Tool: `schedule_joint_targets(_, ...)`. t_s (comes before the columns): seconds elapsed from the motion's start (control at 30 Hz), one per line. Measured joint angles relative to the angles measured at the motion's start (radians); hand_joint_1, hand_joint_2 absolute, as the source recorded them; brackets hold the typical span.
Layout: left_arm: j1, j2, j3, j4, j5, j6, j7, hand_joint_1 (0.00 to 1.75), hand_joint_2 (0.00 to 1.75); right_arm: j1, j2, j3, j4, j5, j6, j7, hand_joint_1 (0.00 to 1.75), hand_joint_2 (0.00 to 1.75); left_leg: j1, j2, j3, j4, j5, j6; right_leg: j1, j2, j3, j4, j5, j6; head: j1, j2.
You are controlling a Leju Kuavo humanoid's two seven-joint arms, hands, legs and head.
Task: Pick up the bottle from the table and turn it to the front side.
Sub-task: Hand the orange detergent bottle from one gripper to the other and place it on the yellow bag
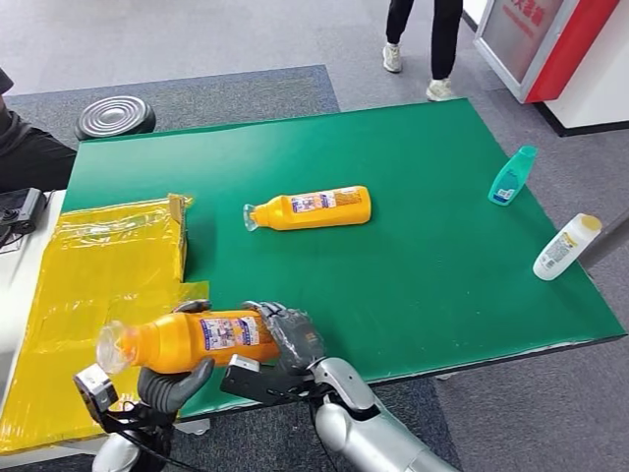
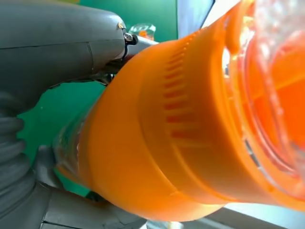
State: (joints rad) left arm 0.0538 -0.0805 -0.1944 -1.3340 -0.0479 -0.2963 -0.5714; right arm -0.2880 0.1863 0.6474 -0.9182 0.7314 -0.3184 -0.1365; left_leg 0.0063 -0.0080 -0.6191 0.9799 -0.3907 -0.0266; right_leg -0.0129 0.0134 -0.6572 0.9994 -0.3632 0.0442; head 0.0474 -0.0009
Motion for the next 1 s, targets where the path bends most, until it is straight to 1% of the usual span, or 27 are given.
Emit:
schedule_joint_targets(0.13, 0.015, -0.013, -0.011, -0.067, -0.141, 0.197, -0.01, 1.75, 1.75, 0.036, -0.01, -0.023, -0.038, -0.011, 0.004, 0.002, 0.0, 1.75, 0.0, 0.0, 0.0, 0.0, -0.001, 0.0, 0.0, 0.0, 0.0, 0.0, 0.0, 0.0, 0.0, 0.0)
schedule_joint_targets(0.23, 0.032, -0.015, -0.009, -0.121, -0.225, 0.337, -0.02, 1.75, 1.75, 0.076, -0.022, -0.049, -0.097, -0.024, 0.008, 0.002, 0.0, 1.75, 0.0, 0.0, 0.0, 0.0, -0.001, 0.0, 0.0, 0.0, 0.0, 0.0, -0.001, 0.0, 0.0, 0.0)
schedule_joint_targets(0.3, 0.043, -0.014, -0.007, -0.155, -0.275, 0.413, -0.025, 1.75, 1.75, 0.105, -0.033, -0.069, -0.147, -0.028, 0.012, 0.002, 0.0, 1.75, 0.0, 0.0, 0.0, 0.0, -0.001, 0.0, 0.0, 0.0, 0.0, 0.0, -0.001, 0.0, 0.0, 0.0)
schedule_joint_targets(0.37, 0.051, -0.012, -0.005, -0.182, -0.297, 0.448, -0.027, 1.75, 1.75, 0.13, -0.044, -0.084, -0.192, -0.03, 0.014, 0.003, 0.0, 1.75, 0.0, 0.0, 0.0, 0.0, -0.001, 0.0, 0.0, 0.0, 0.0, 0.0, -0.001, 0.0, 0.0, 0.0)
schedule_joint_targets(0.5, 0.059, -0.01, -0.002, -0.213, -0.31, 0.464, -0.03, 1.75, 1.75, 0.155, -0.056, -0.102, -0.248, -0.03, 0.015, 0.003, 0.0, 1.75, 0.0, 0.0, 0.0, 0.0, -0.001, 0.0, 0.0, 0.0, 0.0, 0.0, -0.001, 0.0, 0.0, 0.0)
schedule_joint_targets(0.57, 0.061, -0.01, -0.002, -0.221, -0.334, 0.494, -0.032, 1.75, 1.75, 0.163, -0.059, -0.107, -0.264, -0.03, 0.015, 0.001, 0.0, 1.75, 0.0, 0.0, 0.0, 0.0, -0.001, 0.0, 0.0, 0.0, 0.0, 0.0, -0.001, 0.0, 0.0, 0.0)
schedule_joint_targets(0.63, 0.063, -0.008, 0.001, -0.228, -0.384, 0.556, -0.029, 1.75, 1.75, 0.176, -0.064, -0.116, -0.284, -0.035, 0.013, -0.007, 0.0, 1.75, 0.0, 0.0, 0.0, 0.0, -0.001, 0.0, 0.0, 0.0, 0.0, 0.0, -0.001, 0.0, 0.0, 0.0)
schedule_joint_targets(0.7, 0.066, 0.002, 0.011, -0.239, -0.463, 0.637, -0.003, 1.75, 1.75, 0.204, -0.076, -0.137, -0.324, -0.052, 0.015, -0.024, 0.0, 1.75, 0.0, 0.0, 0.0, 0.0, -0.001, 0.0, 0.0, 0.0, 0.0, 0.0, -0.001, 0.0, 0.0, 0.0)
schedule_joint_targets(0.73, 0.067, 0.013, 0.021, -0.244, -0.523, 0.676, 0.03, 1.75, 1.75, 0.224, -0.085, -0.154, -0.353, -0.065, 0.019, -0.033, 0.0, 1.75, 0.0, 0.0, 0.0, 0.0, -0.001, 0.0, 0.0, 0.0, 0.0, 0.0, -0.001, 0.0, 0.0, 0.0)
schedule_joint_targets(0.8, 0.066, 0.043, 0.049, -0.25, -0.682, 0.717, 0.139, 1.75, 1.75, 0.263, -0.101, -0.191, -0.408, -0.089, 0.034, -0.045, 0.0, 1.75, 0.0, 0.0, 0.0, 0.0, -0.002, 0.0, 0.0, 0.0, 0.0, 0.0, -0.002, 0.0, 0.0, 0.0)
schedule_joint_targets(0.87, 0.061, 0.088, 0.077, -0.245, -0.88, 0.704, 0.291, 1.75, 1.75, 0.3, -0.112, -0.227, -0.457, -0.113, 0.055, -0.054, 0.0, 1.75, 0.0, 0.0, 0.0, 0.0, -0.002, -0.001, 0.0, 0.0, 0.0, 0.0, -0.002, -0.001, 0.0, 0.0)
schedule_joint_targets(0.93, 0.055, 0.14, 0.104, -0.233, -1.053, 0.684, 0.419, 1.75, 1.75, 0.339, -0.117, -0.258, -0.503, -0.136, 0.072, -0.067, 0.0, 1.75, 0.001, 0.0, 0.0, 0.0, -0.002, -0.002, 0.001, 0.0, -0.001, 0.0, -0.002, -0.002, 0.0, 0.0)
schedule_joint_targets(1.0, 0.053, 0.185, 0.131, -0.22, -1.167, 0.665, 0.505, 1.75, 1.75, 0.377, -0.119, -0.282, -0.54, -0.159, 0.081, -0.079, 0.0, 1.75, 0.001, 0.0, 0.0, 0.0, -0.002, -0.002, 0.001, 0.0, -0.001, 0.0, -0.003, -0.002, 0.0, 0.0)
